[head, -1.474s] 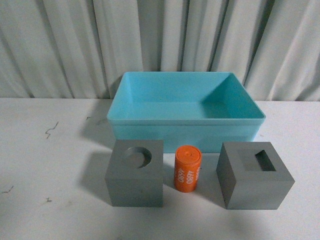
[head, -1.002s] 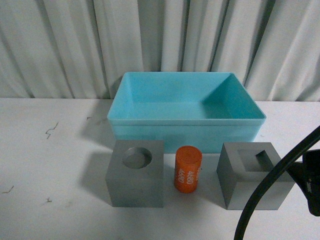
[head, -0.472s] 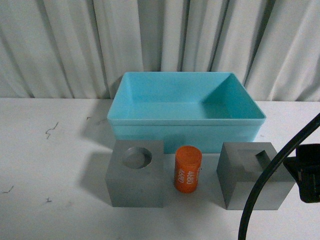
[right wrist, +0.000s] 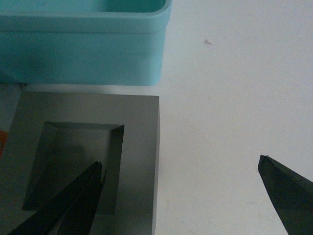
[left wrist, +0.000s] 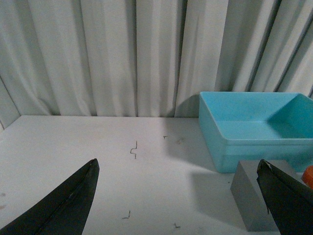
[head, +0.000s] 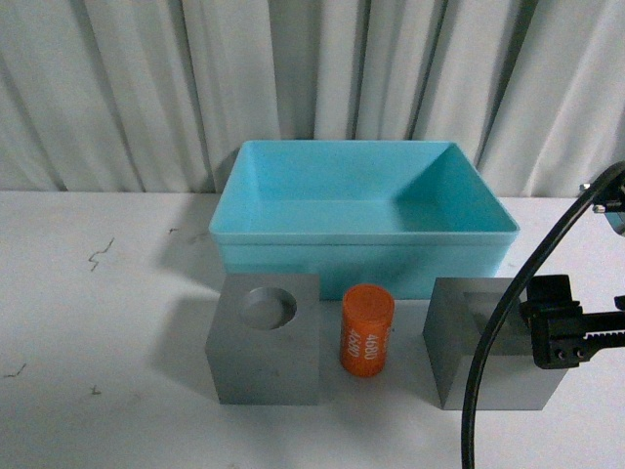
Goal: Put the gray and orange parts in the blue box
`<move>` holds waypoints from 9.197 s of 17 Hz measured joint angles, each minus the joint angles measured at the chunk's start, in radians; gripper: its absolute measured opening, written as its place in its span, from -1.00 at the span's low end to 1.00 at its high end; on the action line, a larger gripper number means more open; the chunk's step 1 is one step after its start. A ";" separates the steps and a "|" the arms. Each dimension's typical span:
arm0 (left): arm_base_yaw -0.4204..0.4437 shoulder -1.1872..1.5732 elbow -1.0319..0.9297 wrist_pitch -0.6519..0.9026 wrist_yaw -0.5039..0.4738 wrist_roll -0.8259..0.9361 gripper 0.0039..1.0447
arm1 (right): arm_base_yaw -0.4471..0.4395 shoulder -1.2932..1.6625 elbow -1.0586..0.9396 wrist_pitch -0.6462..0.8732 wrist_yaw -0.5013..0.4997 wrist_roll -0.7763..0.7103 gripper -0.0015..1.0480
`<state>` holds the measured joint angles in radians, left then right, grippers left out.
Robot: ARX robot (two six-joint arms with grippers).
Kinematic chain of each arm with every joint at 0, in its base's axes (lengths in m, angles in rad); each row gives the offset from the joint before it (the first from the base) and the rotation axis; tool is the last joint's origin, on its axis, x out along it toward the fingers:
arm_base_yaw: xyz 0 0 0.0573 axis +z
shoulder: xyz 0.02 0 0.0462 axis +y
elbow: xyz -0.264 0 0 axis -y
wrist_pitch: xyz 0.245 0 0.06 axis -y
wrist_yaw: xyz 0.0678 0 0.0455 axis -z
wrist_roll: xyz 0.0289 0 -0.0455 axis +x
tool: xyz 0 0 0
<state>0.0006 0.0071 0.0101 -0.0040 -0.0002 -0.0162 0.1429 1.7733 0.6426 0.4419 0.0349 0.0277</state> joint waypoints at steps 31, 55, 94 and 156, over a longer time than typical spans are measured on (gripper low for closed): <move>0.000 0.000 0.000 0.000 0.000 0.000 0.88 | 0.034 0.123 0.642 -0.144 -0.026 0.085 -0.63; 0.000 0.000 0.000 0.000 0.000 0.000 0.88 | -0.138 -0.505 0.125 -0.267 -0.007 0.351 0.87; 0.000 0.000 0.000 0.000 0.000 0.000 0.88 | -0.143 -1.768 -0.627 -0.435 -0.034 -0.021 -0.96; -0.400 1.897 0.834 0.265 -0.085 -0.145 0.29 | -0.143 -1.770 -0.631 -0.446 -0.035 -0.022 0.87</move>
<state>-0.3996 1.9045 0.8444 0.2611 -0.0849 -0.1608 -0.0002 0.0032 0.0116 -0.0036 0.0002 0.0059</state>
